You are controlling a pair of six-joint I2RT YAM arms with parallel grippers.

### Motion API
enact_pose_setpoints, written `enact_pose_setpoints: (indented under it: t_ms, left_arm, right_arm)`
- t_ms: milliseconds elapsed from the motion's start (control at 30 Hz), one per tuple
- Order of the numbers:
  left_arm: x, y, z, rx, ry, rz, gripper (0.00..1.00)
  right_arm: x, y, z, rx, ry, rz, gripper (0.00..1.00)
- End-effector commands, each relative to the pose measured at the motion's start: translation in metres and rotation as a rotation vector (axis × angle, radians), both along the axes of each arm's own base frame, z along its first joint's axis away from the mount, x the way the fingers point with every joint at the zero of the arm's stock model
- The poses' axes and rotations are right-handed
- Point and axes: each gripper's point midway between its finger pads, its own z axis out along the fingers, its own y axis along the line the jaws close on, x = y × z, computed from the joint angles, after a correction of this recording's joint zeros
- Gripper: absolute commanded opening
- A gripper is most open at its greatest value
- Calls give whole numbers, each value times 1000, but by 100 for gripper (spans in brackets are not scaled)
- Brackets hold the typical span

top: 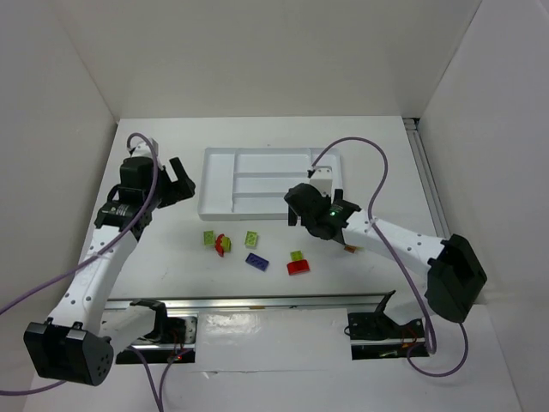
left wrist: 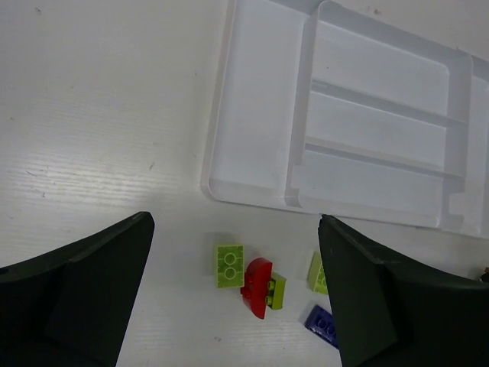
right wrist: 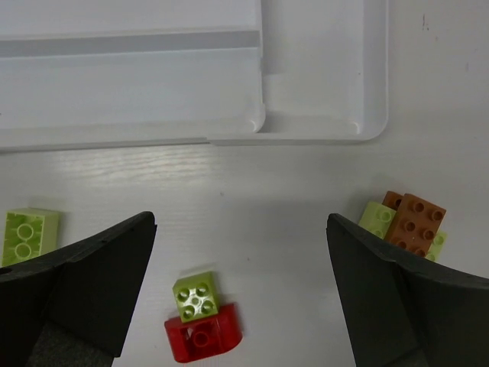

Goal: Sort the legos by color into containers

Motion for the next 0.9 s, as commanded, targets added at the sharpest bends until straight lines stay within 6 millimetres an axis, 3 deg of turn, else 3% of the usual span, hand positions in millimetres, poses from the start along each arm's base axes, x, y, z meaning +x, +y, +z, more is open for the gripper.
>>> enact_pose_setpoints:
  t_ms: [0,200,400,633,733,767,833,867]
  left_arm:
    - [1,5,9,41,-5,13,100]
    - [0,16,6,73,31,69,100]
    - [7,18,13,132,29,81,100]
    - [7,10,28,173,-11,54,100]
    - [11,2,32,198,-29,45,100]
    - [10,-2,32,186,-30,43,100]
    - [11,-9,29,138,-19,34,100]
    - [12,-10,29,130,-12,40,100]
  right_arm:
    - [0,14,23,116,-64,47,100]
    - [-8,4,8,67,-19,29,100]
    - [-12,17,-1,70,35,106,100]
    - [-31,52,-11,145,81,347,99]
    - [-43,82,-15,183,94,437,95]
    - [-46,91,-24,167,114,456,95]
    - [-46,112,-19,148,86,490,98]
    - [-41,114,-34,104,109,471,100]
